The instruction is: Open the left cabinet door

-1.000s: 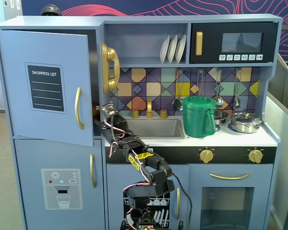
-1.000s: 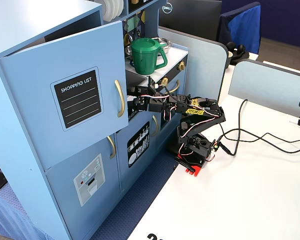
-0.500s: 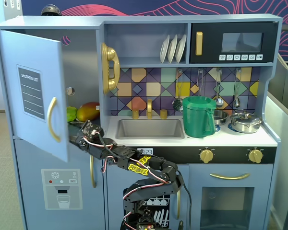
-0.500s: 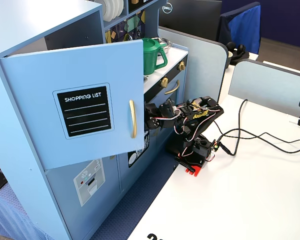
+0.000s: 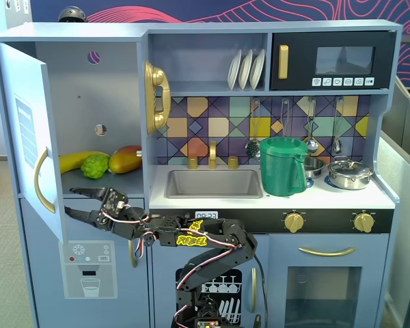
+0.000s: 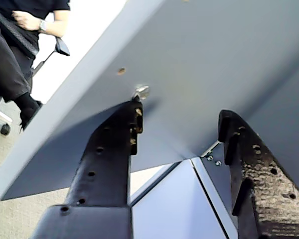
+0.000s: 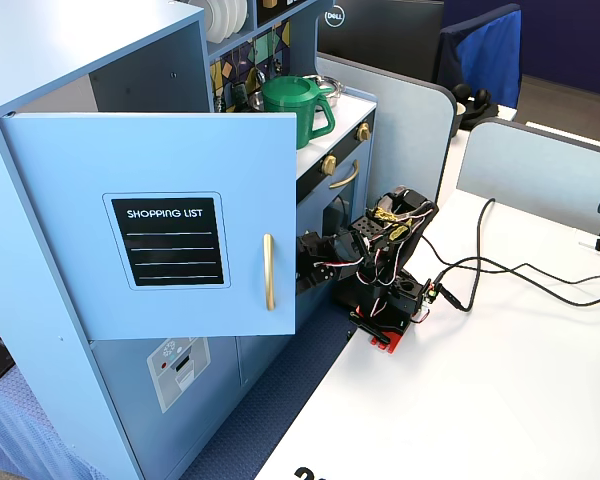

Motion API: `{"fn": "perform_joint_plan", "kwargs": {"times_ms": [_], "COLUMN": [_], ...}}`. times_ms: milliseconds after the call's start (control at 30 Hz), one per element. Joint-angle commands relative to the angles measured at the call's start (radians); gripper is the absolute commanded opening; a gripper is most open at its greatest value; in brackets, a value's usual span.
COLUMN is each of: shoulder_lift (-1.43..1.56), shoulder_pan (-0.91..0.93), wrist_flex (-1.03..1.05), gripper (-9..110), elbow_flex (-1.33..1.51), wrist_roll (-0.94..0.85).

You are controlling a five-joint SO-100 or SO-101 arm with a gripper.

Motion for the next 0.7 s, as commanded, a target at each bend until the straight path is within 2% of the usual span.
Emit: {"fn": "perform_joint_plan", "kwargs": {"times_ms": [0,133,300,467,667], "shoulder_lift": [0.071,0.278,0.413,0.443,0.434], "shoulder_pan": [0.328,0.704,1.046,1.203,1.261], "wrist_flex": [0.040,0.414,0.847,1.238,1.526], "gripper": [10,9,8,9,9], "elbow_flex": [-0.009,0.067,0.126,0.130,0.150], "wrist_roll": [0.089,0.252,0.497,0.683,0.828]}}
